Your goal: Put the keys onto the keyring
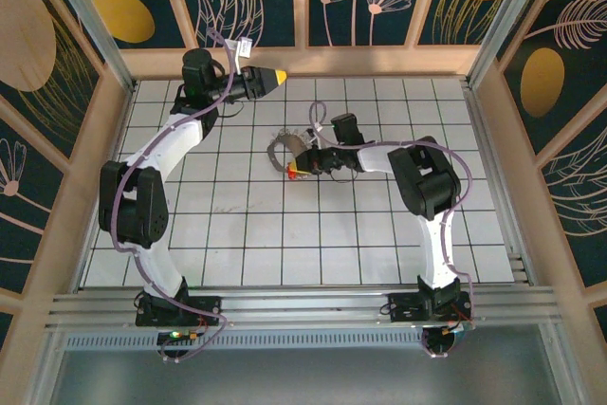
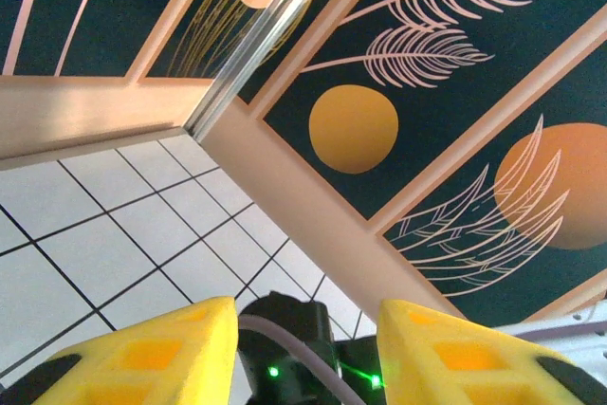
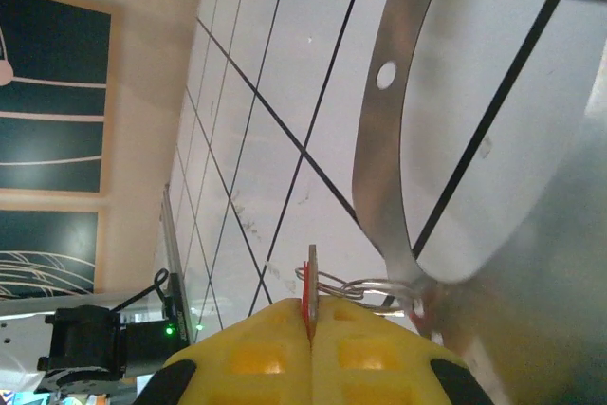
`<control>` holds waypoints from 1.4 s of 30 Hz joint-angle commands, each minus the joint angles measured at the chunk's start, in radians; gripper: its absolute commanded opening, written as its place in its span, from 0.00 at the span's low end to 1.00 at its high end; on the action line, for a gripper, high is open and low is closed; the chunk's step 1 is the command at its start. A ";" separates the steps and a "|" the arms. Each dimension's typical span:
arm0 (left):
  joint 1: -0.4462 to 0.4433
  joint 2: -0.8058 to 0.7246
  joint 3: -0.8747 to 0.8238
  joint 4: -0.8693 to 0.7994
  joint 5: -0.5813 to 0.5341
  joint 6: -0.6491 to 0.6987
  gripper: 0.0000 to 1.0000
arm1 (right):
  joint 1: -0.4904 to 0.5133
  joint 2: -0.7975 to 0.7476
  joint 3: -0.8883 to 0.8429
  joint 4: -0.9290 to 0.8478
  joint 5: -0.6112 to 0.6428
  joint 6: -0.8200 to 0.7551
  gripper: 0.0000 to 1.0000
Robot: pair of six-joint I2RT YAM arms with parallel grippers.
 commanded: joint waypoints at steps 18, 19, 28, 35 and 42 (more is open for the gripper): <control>0.007 -0.066 -0.090 0.168 -0.012 -0.089 0.59 | 0.142 -0.182 -0.067 0.028 0.021 0.016 0.69; 0.006 -0.072 -0.094 0.172 -0.023 -0.085 0.68 | 0.118 -0.208 -0.076 0.021 0.025 0.014 0.74; 0.046 -0.235 -0.240 0.082 -0.421 0.091 0.99 | -0.123 -0.449 -0.091 -0.138 0.206 -0.092 0.94; 0.060 -0.473 -0.601 0.211 -0.954 0.398 0.99 | -0.340 -0.564 -0.158 -0.179 0.590 -0.112 0.95; 0.164 -0.606 -0.902 0.280 -1.203 0.548 0.98 | -0.492 -0.675 -0.446 0.093 0.990 -0.141 0.99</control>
